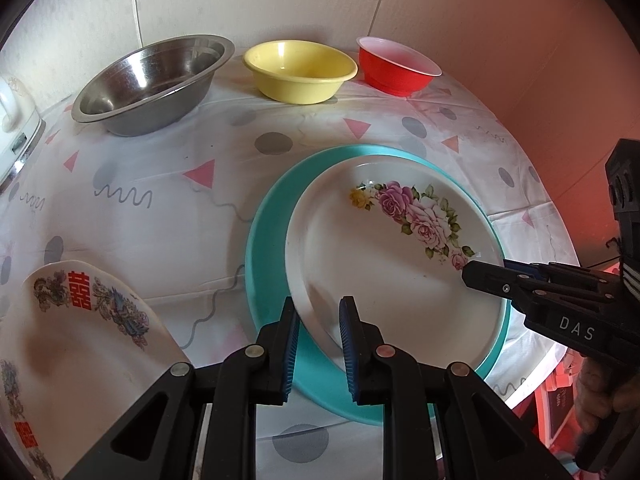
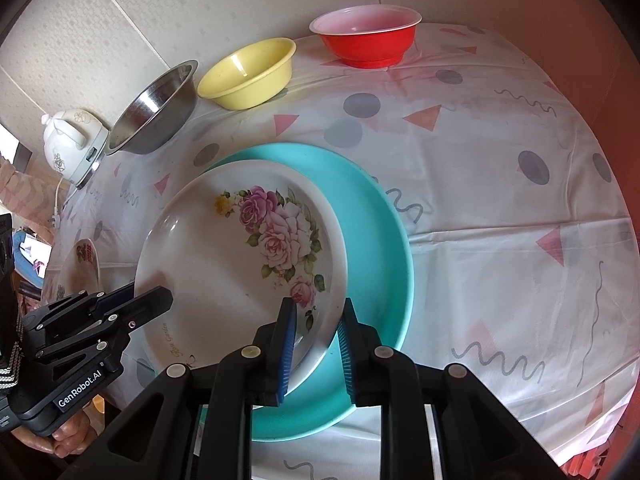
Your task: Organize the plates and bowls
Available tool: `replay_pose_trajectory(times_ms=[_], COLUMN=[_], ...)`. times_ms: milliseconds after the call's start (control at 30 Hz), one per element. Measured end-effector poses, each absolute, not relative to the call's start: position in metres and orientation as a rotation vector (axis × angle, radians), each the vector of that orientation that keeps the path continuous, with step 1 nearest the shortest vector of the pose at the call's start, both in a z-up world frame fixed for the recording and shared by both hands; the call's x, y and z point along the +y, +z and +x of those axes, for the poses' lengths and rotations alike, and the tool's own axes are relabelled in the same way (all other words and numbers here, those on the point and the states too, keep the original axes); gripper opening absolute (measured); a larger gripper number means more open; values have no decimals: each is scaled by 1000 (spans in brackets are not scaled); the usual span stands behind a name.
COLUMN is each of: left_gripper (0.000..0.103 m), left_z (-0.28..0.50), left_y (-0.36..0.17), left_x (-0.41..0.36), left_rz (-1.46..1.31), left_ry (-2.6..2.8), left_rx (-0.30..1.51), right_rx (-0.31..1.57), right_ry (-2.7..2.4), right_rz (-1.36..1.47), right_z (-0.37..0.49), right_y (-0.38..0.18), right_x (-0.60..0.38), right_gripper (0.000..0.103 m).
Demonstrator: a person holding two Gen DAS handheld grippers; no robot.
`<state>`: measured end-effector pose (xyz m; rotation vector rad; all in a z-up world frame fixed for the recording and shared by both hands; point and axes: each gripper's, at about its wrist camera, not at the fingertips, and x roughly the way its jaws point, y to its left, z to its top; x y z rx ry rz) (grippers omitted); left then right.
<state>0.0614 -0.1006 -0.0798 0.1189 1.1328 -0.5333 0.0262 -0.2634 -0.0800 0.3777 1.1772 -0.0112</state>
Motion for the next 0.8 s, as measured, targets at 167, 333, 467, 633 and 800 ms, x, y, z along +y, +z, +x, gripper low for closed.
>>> replay_pose_trajectory(times_ms=[167,333,467,633,800], left_gripper=[20,21,21,20,20], left_z=[61,60,59,56,52], left_y=[-79,-79,-77,-73,-64], left_x=[-100,-100,-99,-97,-94], left_rz=[120,123,127,132,133], left_ry=[-529,-521,-516,-509,-505], left_rx=[1132,1129,1122,1109,1070], right_rx=[1170,1167,1167,1162,1156], right_ry=[-13,-11,-13,-17,-22], right_rz=[377,377,376,376,376], right_z=[25,25,24,24,25], right_y=[-78,-78,-77,-75,-71], right_x=[-264,-264,-265,-266,-267], right_gripper=[23,23,23,23,25])
